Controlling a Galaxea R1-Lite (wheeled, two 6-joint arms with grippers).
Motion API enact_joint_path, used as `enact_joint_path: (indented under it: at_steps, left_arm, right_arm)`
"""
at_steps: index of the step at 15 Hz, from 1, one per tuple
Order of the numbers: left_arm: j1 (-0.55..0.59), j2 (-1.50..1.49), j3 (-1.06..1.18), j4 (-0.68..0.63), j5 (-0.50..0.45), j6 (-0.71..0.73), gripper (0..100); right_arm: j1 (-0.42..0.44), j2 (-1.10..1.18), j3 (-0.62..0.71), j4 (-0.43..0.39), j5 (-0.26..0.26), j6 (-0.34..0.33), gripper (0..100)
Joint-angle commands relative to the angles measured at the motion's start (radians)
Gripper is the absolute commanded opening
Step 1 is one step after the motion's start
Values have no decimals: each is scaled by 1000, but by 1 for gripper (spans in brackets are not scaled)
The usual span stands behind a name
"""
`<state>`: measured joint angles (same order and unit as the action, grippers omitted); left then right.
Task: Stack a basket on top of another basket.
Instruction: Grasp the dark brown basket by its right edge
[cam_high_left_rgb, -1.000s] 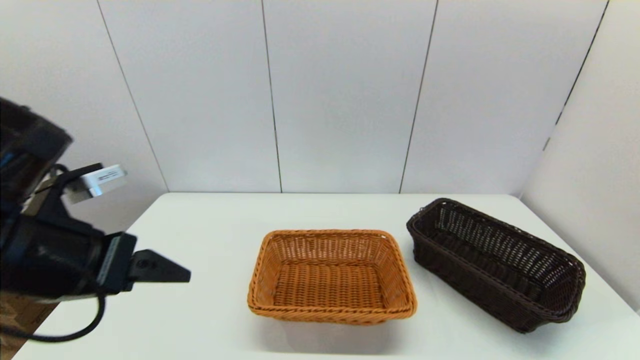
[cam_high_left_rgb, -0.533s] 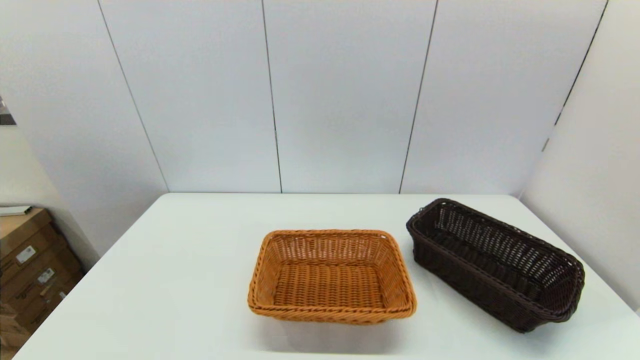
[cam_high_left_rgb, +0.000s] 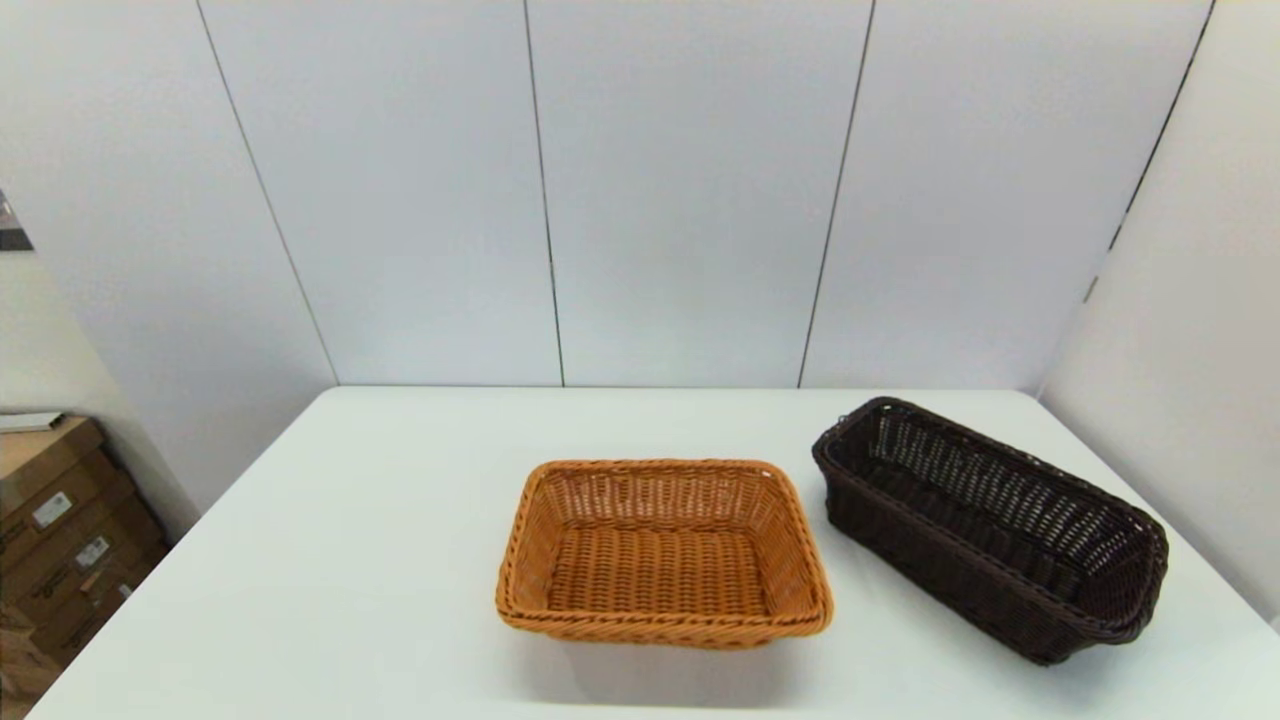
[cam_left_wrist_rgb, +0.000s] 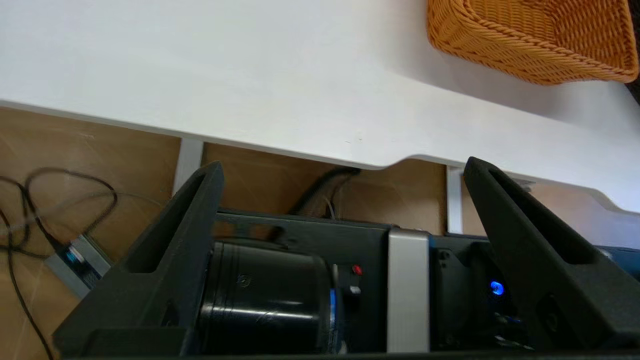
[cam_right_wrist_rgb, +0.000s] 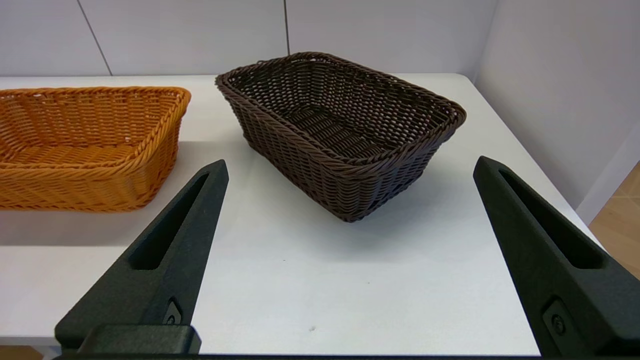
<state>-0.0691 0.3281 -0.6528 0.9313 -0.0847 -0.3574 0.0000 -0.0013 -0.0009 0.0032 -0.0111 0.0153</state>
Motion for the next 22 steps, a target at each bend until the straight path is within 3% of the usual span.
enact_joint_path:
  at_steps: [1, 4, 13, 20, 22]
  left_arm:
    - [72, -187, 78, -2, -6, 126, 100]
    - [68, -254, 137, -63, -4, 147, 100]
    - [66, -330, 512, -713, 2, 180, 100]
    - [66, -330, 570, -778, 75, 387, 100]
    - [66, -328, 602, -798, 83, 384, 100]
  right_arm:
    - [0, 0, -1, 0, 0, 0, 100]
    - [0, 0, -1, 0, 0, 0, 100]
    - [0, 0, 1, 0, 0, 0, 100]
    - [0, 0, -1, 0, 0, 0, 100]
    - [0, 0, -1, 0, 0, 0, 100]
